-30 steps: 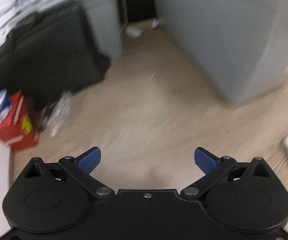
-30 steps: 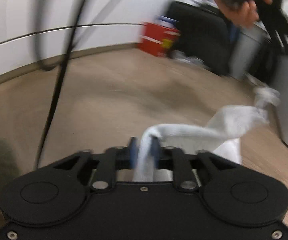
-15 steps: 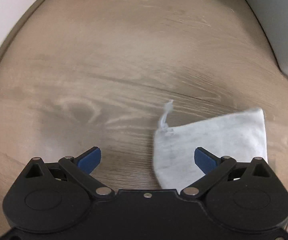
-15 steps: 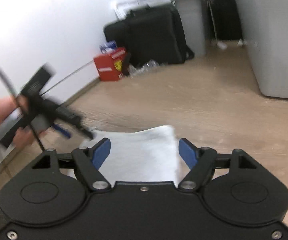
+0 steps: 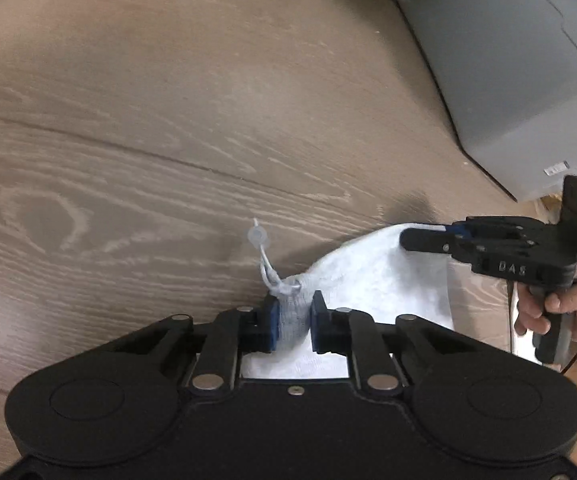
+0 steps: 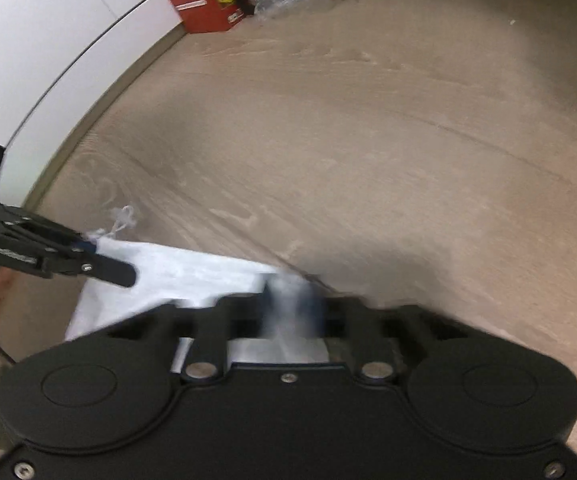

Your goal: Fold clothes

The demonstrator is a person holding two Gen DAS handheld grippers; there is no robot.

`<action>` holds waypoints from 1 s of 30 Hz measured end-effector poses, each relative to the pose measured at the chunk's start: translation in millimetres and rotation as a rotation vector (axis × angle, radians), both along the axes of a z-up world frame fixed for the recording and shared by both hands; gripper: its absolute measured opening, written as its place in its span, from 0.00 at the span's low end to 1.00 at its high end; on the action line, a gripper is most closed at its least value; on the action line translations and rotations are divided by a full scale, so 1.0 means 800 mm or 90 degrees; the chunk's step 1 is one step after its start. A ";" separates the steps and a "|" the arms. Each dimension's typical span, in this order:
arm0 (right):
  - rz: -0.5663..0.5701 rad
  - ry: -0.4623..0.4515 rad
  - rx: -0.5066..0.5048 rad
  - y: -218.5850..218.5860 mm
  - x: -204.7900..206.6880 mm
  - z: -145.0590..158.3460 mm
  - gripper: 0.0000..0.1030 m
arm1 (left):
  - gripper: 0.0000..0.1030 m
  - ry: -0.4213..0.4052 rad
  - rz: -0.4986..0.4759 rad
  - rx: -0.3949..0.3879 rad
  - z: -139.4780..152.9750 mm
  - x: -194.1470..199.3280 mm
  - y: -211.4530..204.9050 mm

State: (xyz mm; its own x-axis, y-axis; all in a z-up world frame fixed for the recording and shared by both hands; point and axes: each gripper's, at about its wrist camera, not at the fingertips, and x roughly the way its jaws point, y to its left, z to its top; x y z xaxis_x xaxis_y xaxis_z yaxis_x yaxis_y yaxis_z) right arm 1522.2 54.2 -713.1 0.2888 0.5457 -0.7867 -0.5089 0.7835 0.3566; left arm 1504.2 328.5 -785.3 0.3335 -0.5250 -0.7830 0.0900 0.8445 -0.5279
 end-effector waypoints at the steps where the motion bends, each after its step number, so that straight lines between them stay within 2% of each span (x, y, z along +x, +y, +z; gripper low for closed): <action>1: -0.007 -0.007 0.007 -0.003 0.001 0.009 0.09 | 0.12 -0.047 -0.021 -0.017 0.023 0.010 -0.008; 4: -0.033 -0.069 0.014 -0.036 -0.002 0.063 0.09 | 0.12 -0.107 -0.054 -0.037 0.048 0.027 -0.029; 6: -0.052 -0.109 -0.005 -0.067 -0.006 0.095 0.09 | 0.12 -0.133 -0.086 -0.057 0.060 0.050 -0.054; 9: -0.095 -0.136 -0.066 -0.124 0.007 0.106 0.09 | 0.12 -0.152 -0.124 -0.072 0.062 0.084 -0.102; 11: -0.114 -0.137 -0.095 -0.145 0.016 0.092 0.10 | 0.12 -0.148 -0.135 -0.065 0.055 0.103 -0.138; 14: -0.130 -0.128 -0.127 -0.163 0.030 0.054 0.10 | 0.12 -0.134 -0.136 -0.036 0.040 0.109 -0.158; 17: -0.120 -0.149 -0.136 -0.165 0.026 0.020 0.11 | 0.12 -0.122 -0.120 0.000 0.020 0.105 -0.157; 21: -0.108 -0.206 -0.122 -0.151 0.020 -0.001 0.14 | 0.12 -0.104 -0.092 0.028 -0.005 0.097 -0.148; 22: -0.107 -0.218 -0.127 -0.149 0.018 -0.004 0.23 | 0.13 -0.114 -0.097 0.028 -0.004 0.097 -0.149; 23: -0.108 -0.227 -0.133 -0.150 0.014 -0.006 0.41 | 0.13 -0.120 -0.101 0.031 -0.003 0.094 -0.150; 24: -0.117 -0.231 -0.144 -0.153 0.009 -0.005 0.55 | 0.17 -0.127 -0.106 0.035 -0.002 0.092 -0.151; 25: -0.144 -0.236 -0.158 -0.158 0.003 -0.005 0.84 | 0.32 -0.148 -0.131 0.054 0.004 0.089 -0.154; 26: -0.181 -0.254 -0.151 -0.170 -0.010 0.002 0.87 | 0.43 -0.166 -0.138 0.077 0.012 0.088 -0.155; 27: -0.204 -0.280 -0.133 -0.182 -0.026 0.014 0.87 | 0.68 -0.180 -0.132 0.095 0.017 0.087 -0.155; 28: -0.223 -0.298 -0.122 -0.195 -0.044 0.028 0.87 | 0.87 -0.227 -0.084 0.151 0.034 0.084 -0.151; 30: -0.258 -0.324 -0.101 -0.227 -0.079 0.056 0.87 | 0.92 -0.291 -0.014 0.192 0.057 0.081 -0.148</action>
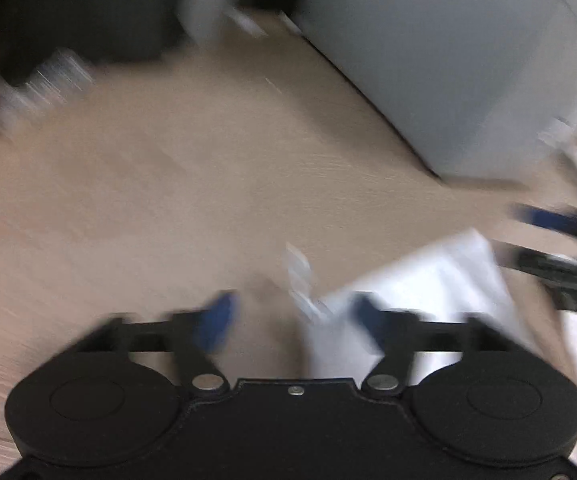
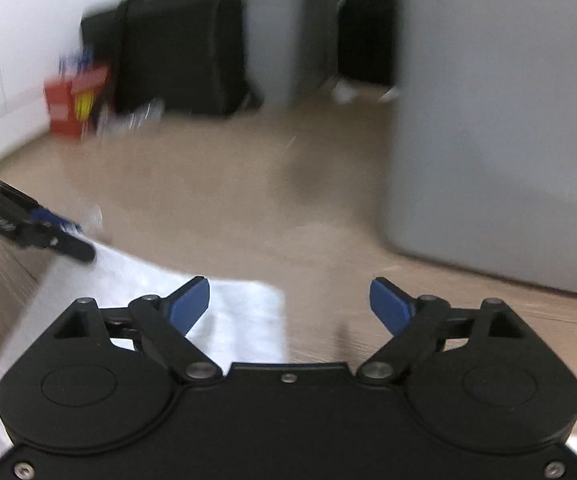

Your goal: Fold clothes

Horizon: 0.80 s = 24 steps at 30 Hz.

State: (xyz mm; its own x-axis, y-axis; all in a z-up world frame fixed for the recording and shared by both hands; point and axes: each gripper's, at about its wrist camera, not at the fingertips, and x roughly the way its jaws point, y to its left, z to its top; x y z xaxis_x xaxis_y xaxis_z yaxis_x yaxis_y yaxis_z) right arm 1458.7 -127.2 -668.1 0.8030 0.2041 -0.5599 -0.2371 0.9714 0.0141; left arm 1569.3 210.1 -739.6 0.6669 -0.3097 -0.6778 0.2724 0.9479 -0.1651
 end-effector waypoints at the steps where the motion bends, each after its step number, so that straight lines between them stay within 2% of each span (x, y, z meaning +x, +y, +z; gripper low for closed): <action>1: -0.010 0.006 0.012 -0.025 -0.019 0.013 0.87 | 0.92 -0.020 -0.004 -0.004 0.012 0.001 -0.008; 3: -0.031 0.018 0.036 -0.076 -0.056 0.040 0.87 | 0.92 -0.059 -0.014 -0.014 0.036 0.004 -0.024; 4: -0.051 0.036 0.050 -0.107 -0.073 0.050 0.87 | 0.92 -0.039 -0.046 -0.047 0.045 0.006 -0.048; 6: -0.131 0.121 0.081 -0.189 -0.099 0.054 0.87 | 0.92 0.008 -0.100 -0.107 0.054 0.007 -0.085; 7: -0.186 0.158 0.082 -0.222 -0.102 0.045 0.87 | 0.92 0.127 -0.175 -0.202 0.046 0.009 -0.139; 9: -0.287 0.226 0.085 -0.282 -0.107 0.027 0.87 | 0.92 0.197 -0.224 -0.243 0.038 0.004 -0.177; 10: -0.323 0.242 0.093 -0.300 -0.105 0.019 0.87 | 0.92 0.258 -0.279 -0.261 0.031 -0.003 -0.217; 11: -0.366 0.262 0.107 -0.321 -0.102 0.008 0.87 | 0.92 0.308 -0.335 -0.276 0.022 -0.016 -0.265; 13: -0.427 0.270 0.143 -0.353 -0.090 -0.010 0.87 | 0.92 0.351 -0.365 -0.282 0.009 -0.027 -0.309; 15: -0.469 0.266 0.175 -0.375 -0.076 -0.027 0.87 | 0.92 0.395 -0.364 -0.270 -0.010 -0.031 -0.348; 17: -0.477 0.274 0.170 -0.378 -0.064 -0.040 0.84 | 0.92 0.419 -0.333 -0.267 -0.027 -0.025 -0.363; 18: -0.473 0.284 0.165 -0.377 -0.062 -0.045 0.74 | 0.92 0.425 -0.311 -0.265 -0.036 -0.020 -0.368; 19: -0.454 0.293 0.160 -0.374 -0.059 -0.051 0.31 | 0.92 0.419 -0.304 -0.269 -0.038 -0.019 -0.367; 20: -0.430 0.281 0.156 -0.367 -0.061 -0.051 0.16 | 0.92 0.414 -0.297 -0.273 -0.040 -0.018 -0.365; 21: -0.419 0.255 0.138 -0.354 -0.070 -0.042 0.16 | 0.92 0.412 -0.294 -0.278 -0.040 -0.016 -0.364; 22: -0.395 0.206 0.102 -0.335 -0.089 -0.023 0.15 | 0.92 0.408 -0.288 -0.291 -0.043 -0.011 -0.359; 23: -0.365 0.156 0.053 -0.310 -0.113 -0.002 0.15 | 0.92 0.401 -0.284 -0.307 -0.044 -0.008 -0.351; 24: -0.324 0.105 -0.023 -0.274 -0.145 0.021 0.15 | 0.92 0.399 -0.286 -0.313 -0.045 -0.006 -0.346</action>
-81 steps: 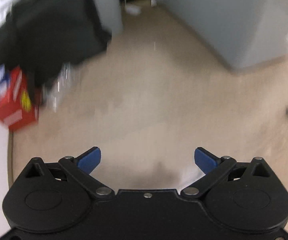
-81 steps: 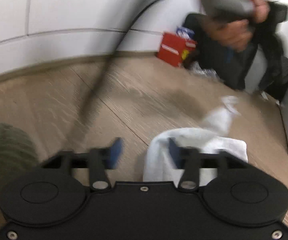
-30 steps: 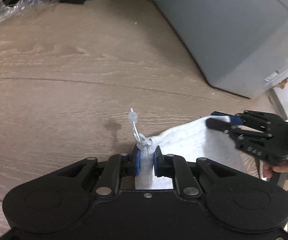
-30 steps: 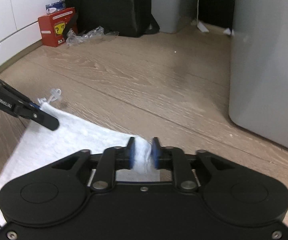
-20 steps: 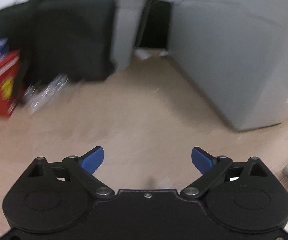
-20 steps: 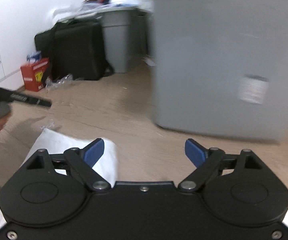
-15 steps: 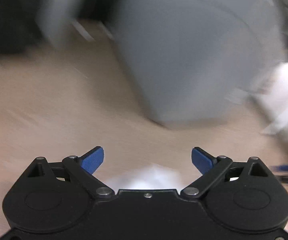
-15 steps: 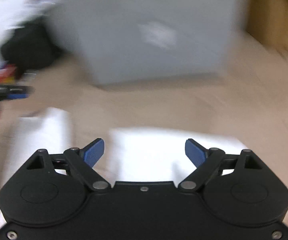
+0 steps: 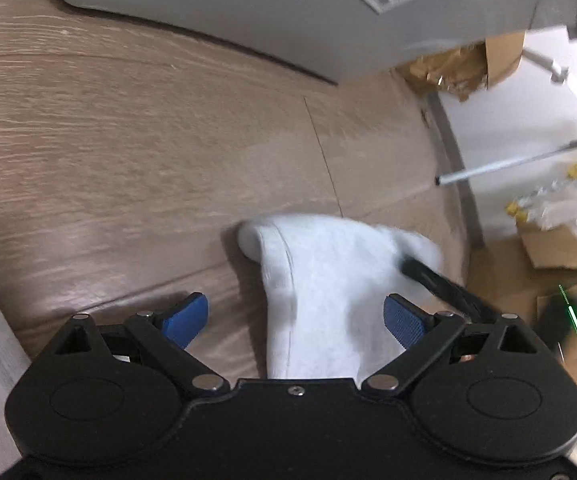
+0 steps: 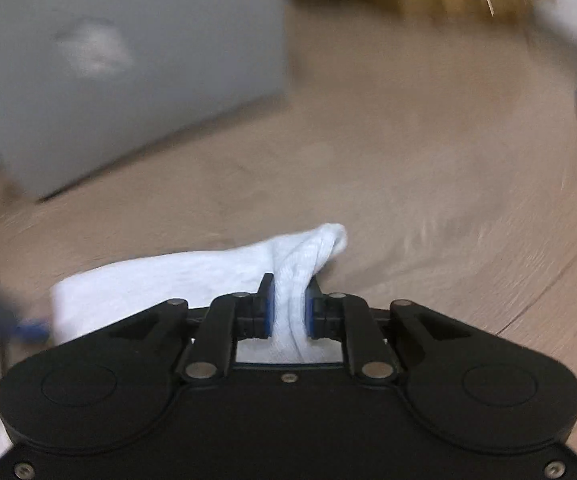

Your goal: Fold clothes

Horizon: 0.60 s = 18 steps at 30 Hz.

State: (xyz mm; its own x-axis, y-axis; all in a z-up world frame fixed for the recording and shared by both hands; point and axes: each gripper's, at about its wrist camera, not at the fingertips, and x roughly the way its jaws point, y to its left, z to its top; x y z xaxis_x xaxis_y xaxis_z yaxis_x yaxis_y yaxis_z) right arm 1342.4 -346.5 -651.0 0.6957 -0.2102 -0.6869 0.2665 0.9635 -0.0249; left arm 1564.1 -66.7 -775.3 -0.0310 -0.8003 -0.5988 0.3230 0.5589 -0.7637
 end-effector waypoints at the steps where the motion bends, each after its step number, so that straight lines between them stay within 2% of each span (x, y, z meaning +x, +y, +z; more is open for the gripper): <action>1: 0.048 -0.021 -0.085 0.037 -0.033 0.016 0.15 | 0.92 -0.003 -0.011 -0.012 -0.002 0.000 0.009; 2: 0.108 -0.026 -0.172 0.075 -0.069 0.022 0.16 | 0.92 -0.006 -0.022 -0.024 -0.004 -0.001 0.017; 4: 0.264 0.021 -0.346 0.163 -0.149 0.011 0.16 | 0.92 0.003 -0.057 -0.033 -0.009 -0.003 0.021; 6: 0.408 0.095 -0.427 0.230 -0.220 -0.023 0.17 | 0.92 0.021 -0.120 -0.034 -0.014 -0.014 0.019; 7: 0.464 0.116 -0.450 0.255 -0.253 -0.041 0.17 | 0.92 0.010 -0.181 -0.043 -0.011 -0.033 0.017; 8: 0.506 0.132 -0.468 0.276 -0.281 -0.056 0.17 | 0.92 -0.001 -0.198 -0.041 -0.010 -0.041 0.014; 10: 0.533 0.142 -0.491 0.303 -0.320 -0.079 0.22 | 0.92 -0.026 -0.251 -0.048 -0.003 -0.062 0.007; 11: 0.536 0.147 -0.499 0.314 -0.335 -0.087 0.36 | 0.92 -0.039 -0.284 -0.052 0.000 -0.071 0.000; 12: 0.514 0.151 -0.491 0.319 -0.337 -0.087 0.39 | 0.92 -0.051 -0.317 -0.056 0.004 -0.080 -0.007; 13: 0.482 0.149 -0.469 0.320 -0.334 -0.082 0.43 | 0.92 -0.044 -0.370 -0.063 0.008 -0.093 -0.020; 15: 0.423 0.146 -0.426 0.319 -0.327 -0.072 0.58 | 0.92 -0.039 -0.403 -0.066 0.010 -0.099 -0.028; 16: 0.408 0.143 -0.408 0.314 -0.323 -0.067 0.74 | 0.92 -0.057 -0.433 -0.067 0.013 -0.104 -0.033; 18: 0.373 0.125 -0.357 0.309 -0.319 -0.044 0.77 | 0.92 -0.087 -0.474 -0.069 0.019 -0.111 -0.035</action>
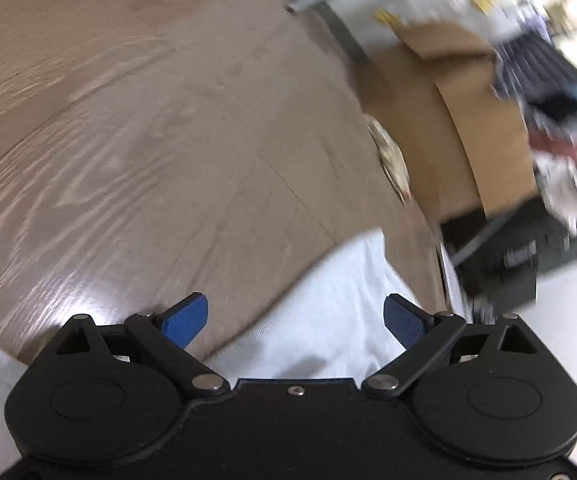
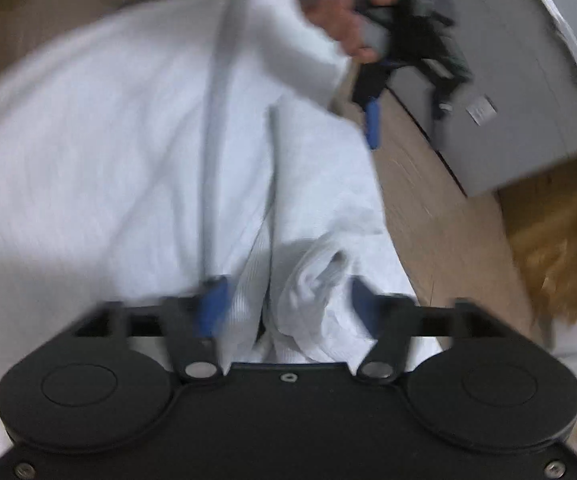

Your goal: Fold clothes

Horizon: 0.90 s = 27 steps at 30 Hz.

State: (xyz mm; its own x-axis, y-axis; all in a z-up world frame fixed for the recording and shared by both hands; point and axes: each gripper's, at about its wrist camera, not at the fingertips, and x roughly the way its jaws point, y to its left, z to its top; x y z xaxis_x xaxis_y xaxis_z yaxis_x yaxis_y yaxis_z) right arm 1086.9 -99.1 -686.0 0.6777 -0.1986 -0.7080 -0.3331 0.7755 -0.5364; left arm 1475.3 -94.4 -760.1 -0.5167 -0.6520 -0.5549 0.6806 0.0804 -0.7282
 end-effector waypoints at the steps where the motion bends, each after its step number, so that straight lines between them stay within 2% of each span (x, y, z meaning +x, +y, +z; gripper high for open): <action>1: -0.034 -0.012 0.043 -0.004 0.003 0.019 0.77 | 0.92 -0.010 -0.015 -0.009 0.004 -0.002 0.004; 3: -0.106 -0.028 0.123 -0.019 0.012 0.036 0.77 | 0.92 0.005 -0.033 -0.019 0.009 0.001 0.015; 4: -0.158 -0.031 0.188 -0.034 0.019 0.043 0.77 | 0.92 0.016 -0.042 -0.015 0.006 0.002 0.015; 5: -0.227 -0.028 0.289 -0.059 0.029 0.047 0.77 | 0.92 0.037 -0.063 -0.001 0.000 0.002 0.016; 6: -0.269 -0.026 0.361 -0.079 0.035 0.044 0.77 | 0.92 0.053 -0.076 0.016 -0.008 0.001 0.017; 8: -0.380 -0.026 0.548 -0.130 0.044 0.034 0.77 | 0.92 0.063 -0.081 0.036 -0.015 -0.002 0.020; 10: -0.449 -0.011 0.655 -0.158 0.044 0.020 0.76 | 0.92 0.080 -0.087 0.047 -0.021 -0.007 0.023; 12: -0.515 0.003 0.708 -0.175 0.043 0.003 0.66 | 0.92 0.098 -0.077 0.047 -0.028 -0.010 0.033; 13: -0.528 -0.014 0.700 -0.178 0.043 -0.001 0.49 | 0.92 0.109 -0.065 0.053 -0.032 -0.011 0.033; 14: -0.522 -0.026 0.687 -0.177 0.045 0.001 0.38 | 0.90 0.119 -0.043 0.055 -0.039 -0.013 0.033; 15: -0.507 -0.037 0.662 -0.173 0.047 0.005 0.37 | 0.89 0.121 -0.023 0.041 -0.038 -0.014 0.036; 16: -0.474 -0.055 0.611 -0.159 0.049 0.016 0.25 | 0.78 0.123 -0.003 0.026 -0.038 -0.015 0.040; 17: -0.430 -0.075 0.548 -0.141 0.050 0.028 0.22 | 0.69 0.121 -0.001 0.019 -0.035 -0.014 0.043; 18: -0.365 -0.092 0.465 -0.112 0.049 0.040 0.22 | 0.51 0.115 -0.001 -0.010 -0.027 -0.016 0.048; 19: -0.306 -0.098 0.399 -0.086 0.043 0.048 0.22 | 0.41 0.103 -0.020 -0.056 -0.017 -0.021 0.056; 21: -0.197 -0.104 0.293 -0.038 0.023 0.056 0.22 | 0.33 0.011 -0.082 -0.128 0.009 -0.046 0.078; 23: -0.040 -0.092 0.168 0.023 -0.008 0.047 0.22 | 0.30 -0.064 -0.139 -0.134 0.015 -0.069 0.091; 24: 0.002 -0.080 0.134 0.036 -0.018 0.039 0.22 | 0.30 -0.102 -0.172 -0.138 0.017 -0.081 0.097; 25: 0.042 -0.063 0.102 0.049 -0.029 0.029 0.26 | 0.30 -0.142 -0.207 -0.142 0.019 -0.094 0.104; 26: 0.078 -0.034 0.070 0.061 -0.041 0.016 0.29 | 0.30 -0.223 -0.297 -0.155 0.021 -0.122 0.120; 27: 0.106 -0.007 0.047 0.071 -0.053 0.005 0.29 | 0.30 -0.258 -0.333 -0.160 0.020 -0.133 0.127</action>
State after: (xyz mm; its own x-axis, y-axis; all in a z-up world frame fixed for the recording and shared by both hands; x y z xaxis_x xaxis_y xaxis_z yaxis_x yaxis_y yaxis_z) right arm 1044.6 -42.2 -682.3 0.7045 -0.0308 -0.7090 -0.4549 0.7473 -0.4844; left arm 1368.7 7.5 -743.8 -0.5823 -0.5078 -0.6348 0.8051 -0.4687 -0.3635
